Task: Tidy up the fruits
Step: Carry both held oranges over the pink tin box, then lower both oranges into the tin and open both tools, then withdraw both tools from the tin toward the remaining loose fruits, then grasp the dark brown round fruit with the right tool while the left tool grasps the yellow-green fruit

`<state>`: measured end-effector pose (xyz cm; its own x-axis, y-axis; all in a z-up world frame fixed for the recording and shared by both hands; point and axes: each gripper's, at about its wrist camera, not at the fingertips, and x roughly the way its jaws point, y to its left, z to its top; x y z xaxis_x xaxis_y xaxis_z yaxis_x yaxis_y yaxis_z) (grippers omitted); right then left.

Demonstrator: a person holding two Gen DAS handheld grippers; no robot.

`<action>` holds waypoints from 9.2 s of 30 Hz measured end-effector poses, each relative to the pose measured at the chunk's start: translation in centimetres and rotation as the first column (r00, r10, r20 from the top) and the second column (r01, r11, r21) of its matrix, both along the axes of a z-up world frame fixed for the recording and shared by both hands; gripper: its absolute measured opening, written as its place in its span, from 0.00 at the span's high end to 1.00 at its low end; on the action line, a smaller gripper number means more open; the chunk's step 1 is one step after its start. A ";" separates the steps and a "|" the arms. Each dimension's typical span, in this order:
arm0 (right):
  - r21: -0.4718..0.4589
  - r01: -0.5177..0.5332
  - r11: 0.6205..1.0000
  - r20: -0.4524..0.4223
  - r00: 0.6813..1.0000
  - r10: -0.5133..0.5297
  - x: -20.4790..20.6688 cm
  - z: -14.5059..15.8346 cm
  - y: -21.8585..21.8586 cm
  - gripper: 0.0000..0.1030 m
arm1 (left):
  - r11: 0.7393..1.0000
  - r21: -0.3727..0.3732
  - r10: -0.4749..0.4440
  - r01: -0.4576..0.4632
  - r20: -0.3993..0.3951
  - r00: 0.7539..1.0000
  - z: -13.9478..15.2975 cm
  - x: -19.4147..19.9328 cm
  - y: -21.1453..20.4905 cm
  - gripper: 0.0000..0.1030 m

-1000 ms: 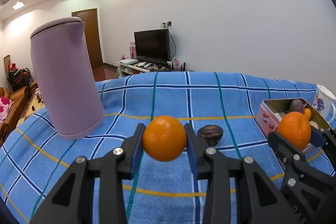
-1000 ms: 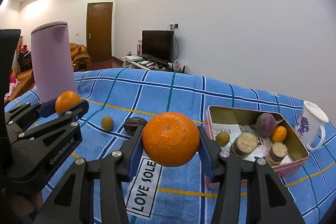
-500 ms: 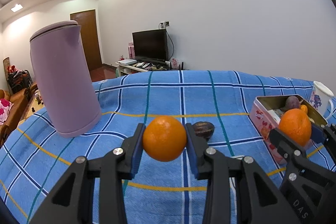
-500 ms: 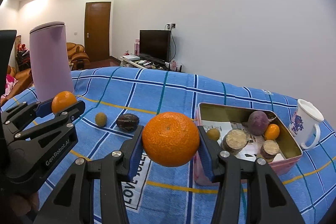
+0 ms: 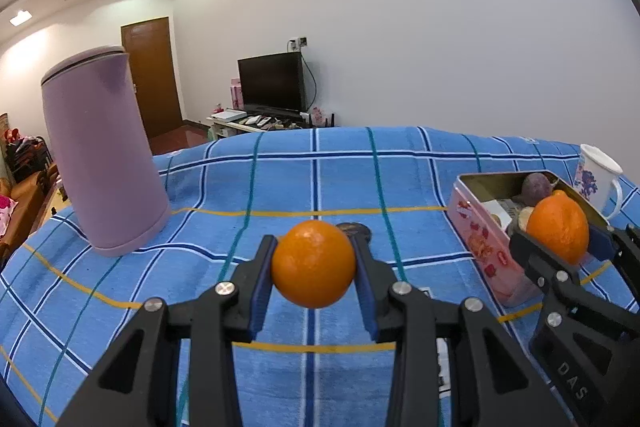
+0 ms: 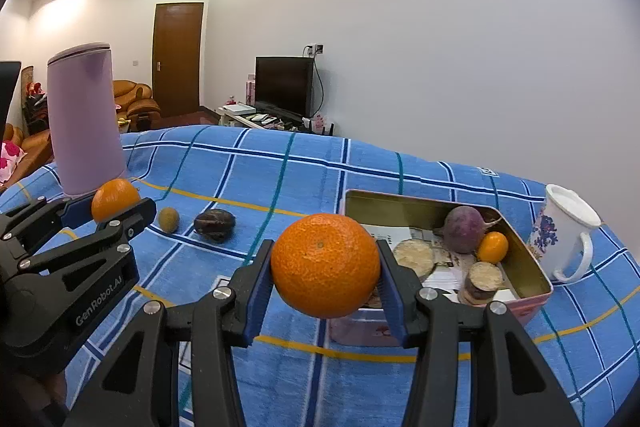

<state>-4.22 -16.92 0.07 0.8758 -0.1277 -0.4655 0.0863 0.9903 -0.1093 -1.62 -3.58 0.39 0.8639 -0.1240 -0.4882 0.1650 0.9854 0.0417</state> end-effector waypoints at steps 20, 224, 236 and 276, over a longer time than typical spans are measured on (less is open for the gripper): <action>-0.007 0.059 0.998 -0.001 0.998 -0.059 -1.3 0.1 -4.3 0.51 | 0.998 -0.009 -0.068 0.067 -0.022 0.997 -0.1 -0.8 -4.2 0.62; 0.048 0.128 0.991 0.048 0.990 -0.130 2.5 0.4 -3.2 0.18 | 0.994 0.082 0.081 -0.075 -0.072 0.994 -0.5 5.0 1.6 0.00; 0.004 0.005 1.000 -0.091 0.996 -0.005 7.2 -1.1 2.7 0.18 | 0.972 0.064 0.232 -0.225 -0.151 0.961 -1.7 8.6 8.2 0.00; 0.149 -0.019 0.989 -0.134 0.990 0.039 7.0 -1.4 2.7 0.55 | 0.997 0.064 -0.034 0.053 -0.262 0.964 -2.2 9.9 2.1 0.35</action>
<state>2.79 -14.26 -1.33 0.8049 -0.0250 -0.5928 0.0519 0.9982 0.0284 8.27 -1.45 -1.78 0.7003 -0.1164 -0.7043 0.2220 0.9732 0.0600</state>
